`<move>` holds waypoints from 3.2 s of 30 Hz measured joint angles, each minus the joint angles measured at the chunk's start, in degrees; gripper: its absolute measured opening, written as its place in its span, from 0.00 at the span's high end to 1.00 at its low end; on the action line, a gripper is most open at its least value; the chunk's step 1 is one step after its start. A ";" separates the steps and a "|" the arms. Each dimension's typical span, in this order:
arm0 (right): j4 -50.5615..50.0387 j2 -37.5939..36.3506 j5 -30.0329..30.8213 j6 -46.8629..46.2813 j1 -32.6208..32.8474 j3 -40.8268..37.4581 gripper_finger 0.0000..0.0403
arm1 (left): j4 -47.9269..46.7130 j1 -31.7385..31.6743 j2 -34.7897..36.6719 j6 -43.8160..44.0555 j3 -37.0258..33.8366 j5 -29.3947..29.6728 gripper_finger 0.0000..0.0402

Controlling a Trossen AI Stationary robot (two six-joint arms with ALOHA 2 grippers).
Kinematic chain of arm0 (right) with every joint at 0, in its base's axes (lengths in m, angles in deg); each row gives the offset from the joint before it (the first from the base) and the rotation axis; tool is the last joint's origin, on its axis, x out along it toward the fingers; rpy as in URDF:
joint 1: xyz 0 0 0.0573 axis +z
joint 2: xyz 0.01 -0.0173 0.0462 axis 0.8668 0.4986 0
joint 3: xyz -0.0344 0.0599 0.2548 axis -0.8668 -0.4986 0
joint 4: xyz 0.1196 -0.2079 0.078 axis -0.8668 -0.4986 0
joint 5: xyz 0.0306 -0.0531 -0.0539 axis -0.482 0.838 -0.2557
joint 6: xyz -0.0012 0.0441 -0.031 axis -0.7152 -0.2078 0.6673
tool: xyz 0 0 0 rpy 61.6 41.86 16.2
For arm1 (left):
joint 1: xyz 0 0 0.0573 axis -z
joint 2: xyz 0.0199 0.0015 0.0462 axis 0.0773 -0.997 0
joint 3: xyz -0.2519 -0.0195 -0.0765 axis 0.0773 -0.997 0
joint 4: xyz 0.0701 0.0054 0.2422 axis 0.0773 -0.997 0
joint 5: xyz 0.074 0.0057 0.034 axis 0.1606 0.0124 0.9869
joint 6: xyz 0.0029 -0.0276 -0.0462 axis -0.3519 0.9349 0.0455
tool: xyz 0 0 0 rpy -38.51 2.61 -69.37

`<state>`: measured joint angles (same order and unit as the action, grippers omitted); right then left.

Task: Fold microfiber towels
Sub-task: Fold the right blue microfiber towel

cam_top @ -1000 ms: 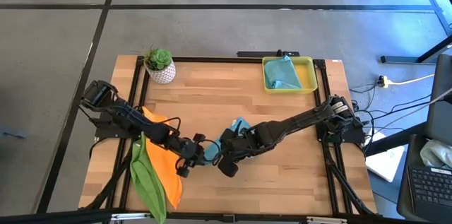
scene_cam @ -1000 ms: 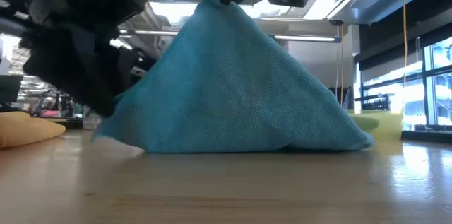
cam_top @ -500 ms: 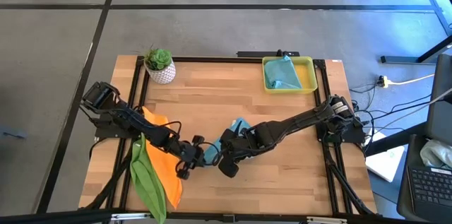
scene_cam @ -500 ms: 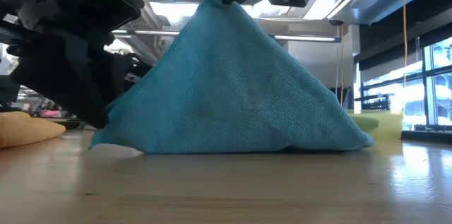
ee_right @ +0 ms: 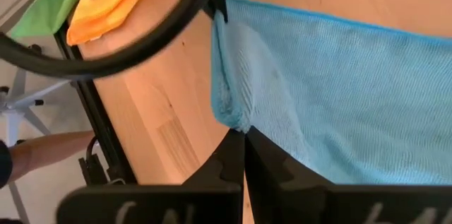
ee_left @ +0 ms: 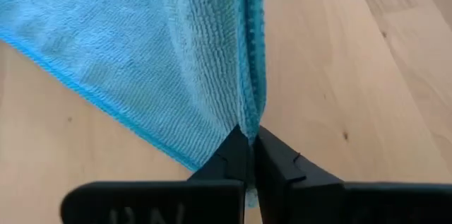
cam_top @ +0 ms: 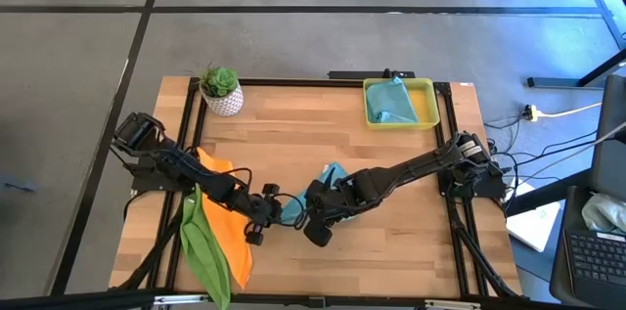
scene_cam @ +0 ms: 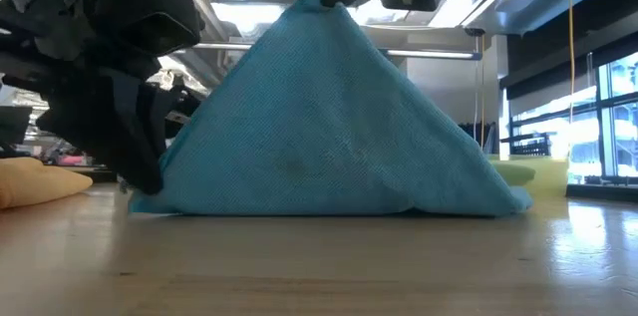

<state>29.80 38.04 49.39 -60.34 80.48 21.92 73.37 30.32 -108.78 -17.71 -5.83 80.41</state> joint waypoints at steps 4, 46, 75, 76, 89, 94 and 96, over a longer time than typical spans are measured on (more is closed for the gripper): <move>-0.07 0.00 -0.95 1.09 1.18 -0.05 0.99 | -3.42 0.00 2.31 -0.22 0.09 -1.36 1.00; -15.37 -0.15 16.47 -25.72 13.94 -9.73 0.99 | -16.21 -22.59 -5.50 -29.56 23.00 -19.87 1.00; -8.20 -0.02 13.31 -25.55 11.95 -22.56 0.96 | -13.56 -28.48 -12.77 -39.49 26.03 -18.71 0.85; -8.78 -0.02 13.36 -25.54 11.95 -22.56 0.96 | -13.48 -28.68 -12.77 -39.50 26.03 -18.01 0.85; -9.98 -0.02 13.36 -27.36 10.88 -25.57 0.86 | -11.50 -30.05 -12.77 -42.29 26.03 -15.23 0.85; -10.08 -0.02 13.63 -29.98 10.53 -25.68 0.72 | -11.09 -30.01 -12.77 -42.07 26.03 -15.24 0.83; -10.55 -0.02 13.62 -31.03 10.46 -25.68 0.66 | -11.19 -30.01 -12.76 -42.15 26.03 -14.39 0.81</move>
<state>19.25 38.02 63.01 -91.37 90.94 -3.76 62.18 0.31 -121.54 -59.86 20.21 66.02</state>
